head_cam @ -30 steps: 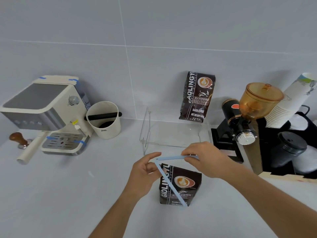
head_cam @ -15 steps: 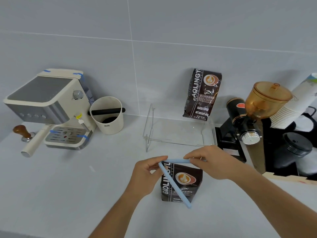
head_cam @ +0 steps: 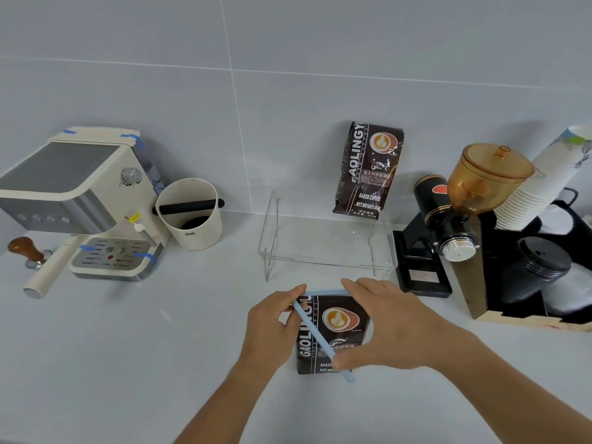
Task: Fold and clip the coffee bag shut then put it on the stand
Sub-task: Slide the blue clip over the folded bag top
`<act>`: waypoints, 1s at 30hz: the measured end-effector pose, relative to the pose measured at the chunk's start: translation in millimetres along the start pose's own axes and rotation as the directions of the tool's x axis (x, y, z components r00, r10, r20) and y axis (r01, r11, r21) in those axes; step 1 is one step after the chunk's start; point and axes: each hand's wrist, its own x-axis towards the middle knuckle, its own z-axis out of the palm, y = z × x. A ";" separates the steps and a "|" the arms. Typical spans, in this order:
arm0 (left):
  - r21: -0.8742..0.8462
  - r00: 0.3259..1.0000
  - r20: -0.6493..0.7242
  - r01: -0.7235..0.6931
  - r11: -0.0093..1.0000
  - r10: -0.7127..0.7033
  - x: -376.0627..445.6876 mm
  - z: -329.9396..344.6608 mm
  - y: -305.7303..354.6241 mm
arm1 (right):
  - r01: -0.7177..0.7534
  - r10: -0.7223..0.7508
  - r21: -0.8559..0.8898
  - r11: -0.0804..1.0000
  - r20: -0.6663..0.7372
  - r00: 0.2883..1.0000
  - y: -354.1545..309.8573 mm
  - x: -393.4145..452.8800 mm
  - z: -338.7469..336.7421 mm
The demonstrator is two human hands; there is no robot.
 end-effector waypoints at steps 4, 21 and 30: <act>0.019 1.000 -0.003 0.013 1.000 -0.013 0.3 1.3 -0.6 | 0.047 -0.049 -0.047 0.998 -0.039 0.998 -0.6 1.7 5.0; -0.003 0.982 0.146 0.125 0.992 -0.124 7.1 -20.5 5.7 | 0.105 -0.074 0.113 0.988 -0.249 0.966 39.5 5.8 6.9; 0.305 0.875 0.484 -0.145 0.941 -0.023 32.6 -28.8 29.1 | 0.184 -0.137 0.124 0.975 -0.317 0.938 41.5 6.5 9.2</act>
